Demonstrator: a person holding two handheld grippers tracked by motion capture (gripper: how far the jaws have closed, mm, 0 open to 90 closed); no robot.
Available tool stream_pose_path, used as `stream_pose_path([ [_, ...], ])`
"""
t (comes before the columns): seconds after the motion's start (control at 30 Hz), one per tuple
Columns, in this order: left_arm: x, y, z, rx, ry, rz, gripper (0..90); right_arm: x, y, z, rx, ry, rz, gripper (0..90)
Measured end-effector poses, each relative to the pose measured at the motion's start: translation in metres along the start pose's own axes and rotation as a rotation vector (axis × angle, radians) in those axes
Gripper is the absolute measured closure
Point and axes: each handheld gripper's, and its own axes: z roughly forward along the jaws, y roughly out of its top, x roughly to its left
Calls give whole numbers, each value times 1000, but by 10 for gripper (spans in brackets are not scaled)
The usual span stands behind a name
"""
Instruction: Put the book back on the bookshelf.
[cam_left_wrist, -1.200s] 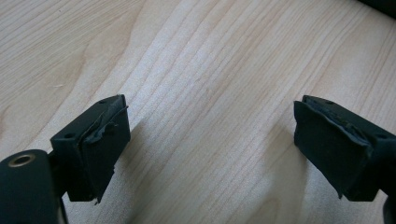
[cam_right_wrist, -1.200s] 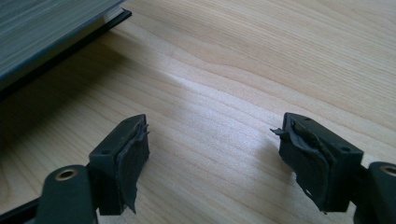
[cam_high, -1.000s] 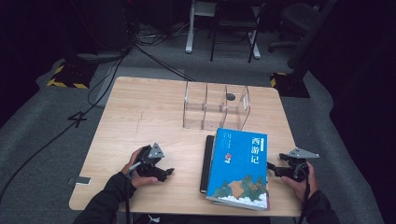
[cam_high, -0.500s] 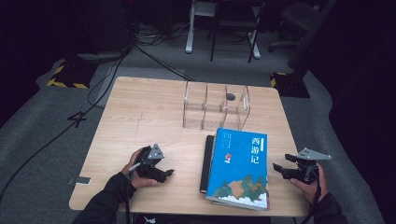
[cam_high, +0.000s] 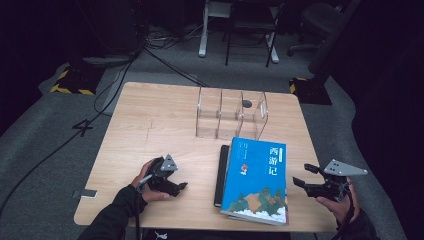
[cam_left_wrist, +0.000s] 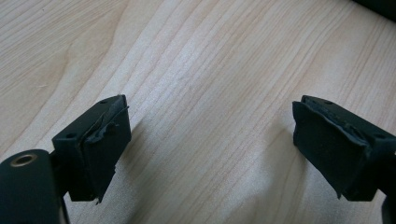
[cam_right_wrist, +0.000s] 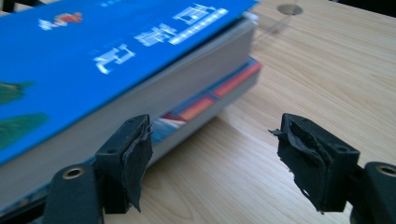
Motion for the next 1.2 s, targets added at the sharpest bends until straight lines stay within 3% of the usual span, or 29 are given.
stream_pose_path([
  [0.3, -5, 5, 2, 4, -14, 1, 162, 17, 12, -4, -4, 47, -21, 264],
  [0.63, -22, 33, 5, -48, -50, 71, 192, 37, 22, 11, 61, 150, -45, 249],
  [0.73, -28, 46, 10, -63, -42, 110, 198, 37, 25, 18, 81, 184, -22, 219],
  [1.03, -39, 76, 31, -75, -63, 162, 209, 23, 27, 34, 149, 294, 66, 133],
  [1.2, -43, 85, 39, -87, -67, 170, 223, 21, 30, 43, 178, 310, 77, 52],
])
